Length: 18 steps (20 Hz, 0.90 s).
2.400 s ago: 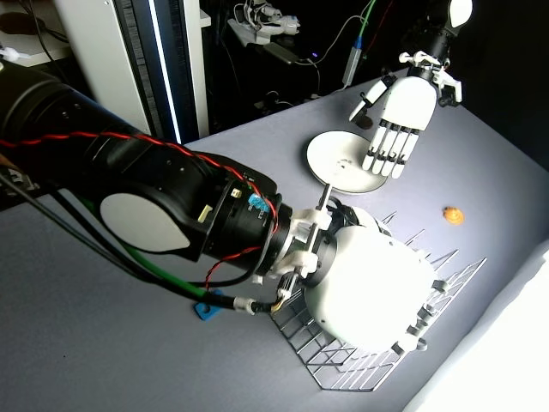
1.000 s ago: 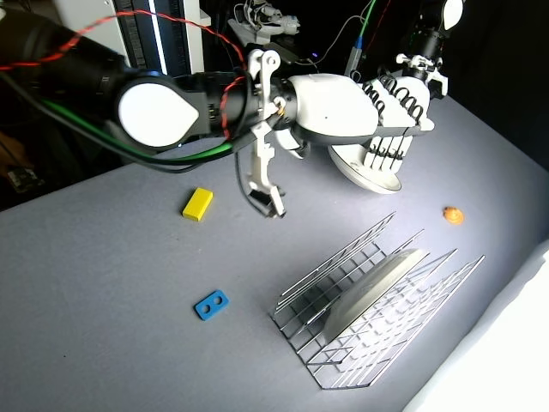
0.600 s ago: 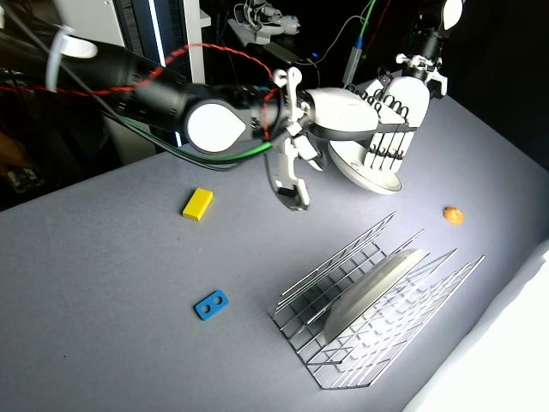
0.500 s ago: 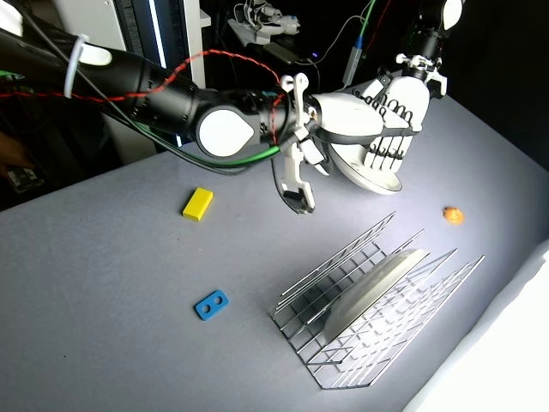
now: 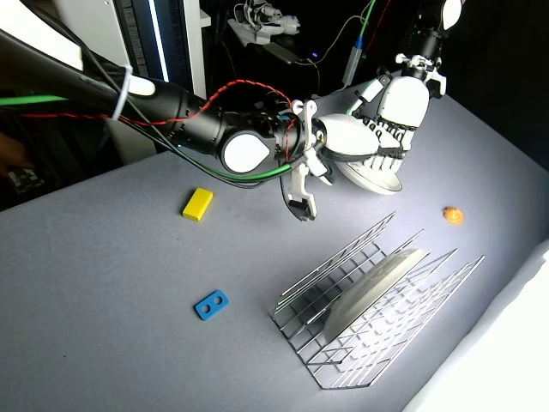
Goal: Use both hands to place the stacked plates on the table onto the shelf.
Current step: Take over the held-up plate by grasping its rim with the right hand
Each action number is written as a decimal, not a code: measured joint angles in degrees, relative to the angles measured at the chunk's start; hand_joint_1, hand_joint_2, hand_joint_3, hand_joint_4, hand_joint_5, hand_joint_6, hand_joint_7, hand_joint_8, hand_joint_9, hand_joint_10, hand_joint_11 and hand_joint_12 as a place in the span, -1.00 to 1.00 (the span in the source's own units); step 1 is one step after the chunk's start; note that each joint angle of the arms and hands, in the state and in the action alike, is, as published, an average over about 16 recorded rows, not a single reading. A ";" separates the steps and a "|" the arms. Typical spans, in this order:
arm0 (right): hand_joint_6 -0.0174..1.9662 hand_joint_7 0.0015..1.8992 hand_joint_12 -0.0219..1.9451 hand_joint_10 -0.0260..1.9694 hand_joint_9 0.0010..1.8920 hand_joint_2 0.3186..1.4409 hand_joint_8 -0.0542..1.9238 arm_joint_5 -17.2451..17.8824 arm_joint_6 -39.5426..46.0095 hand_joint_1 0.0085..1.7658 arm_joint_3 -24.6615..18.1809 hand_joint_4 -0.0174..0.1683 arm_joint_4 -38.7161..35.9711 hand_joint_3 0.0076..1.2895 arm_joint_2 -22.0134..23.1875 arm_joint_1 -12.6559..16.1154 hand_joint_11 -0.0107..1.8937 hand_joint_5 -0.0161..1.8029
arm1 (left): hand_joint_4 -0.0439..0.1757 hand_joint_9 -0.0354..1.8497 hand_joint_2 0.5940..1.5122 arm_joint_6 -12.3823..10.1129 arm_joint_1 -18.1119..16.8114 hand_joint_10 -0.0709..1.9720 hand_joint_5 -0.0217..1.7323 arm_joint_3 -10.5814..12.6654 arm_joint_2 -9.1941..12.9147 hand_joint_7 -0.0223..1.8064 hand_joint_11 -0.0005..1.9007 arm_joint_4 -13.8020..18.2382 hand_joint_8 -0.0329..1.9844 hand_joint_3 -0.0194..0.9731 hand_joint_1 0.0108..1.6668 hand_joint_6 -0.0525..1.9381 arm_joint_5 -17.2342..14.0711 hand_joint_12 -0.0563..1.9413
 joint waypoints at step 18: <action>-0.70 -0.22 -0.08 -0.96 -0.15 0.21 -0.70 1.40 -2.36 0.43 4.15 -0.82 2.53 -0.99 -5.54 -1.81 -0.52 -0.20 | -0.67 -0.98 0.35 0.07 0.16 -0.97 -0.93 0.13 0.01 -0.94 -0.98 -0.78 -0.98 -0.93 -0.99 -0.99 -0.15 -0.93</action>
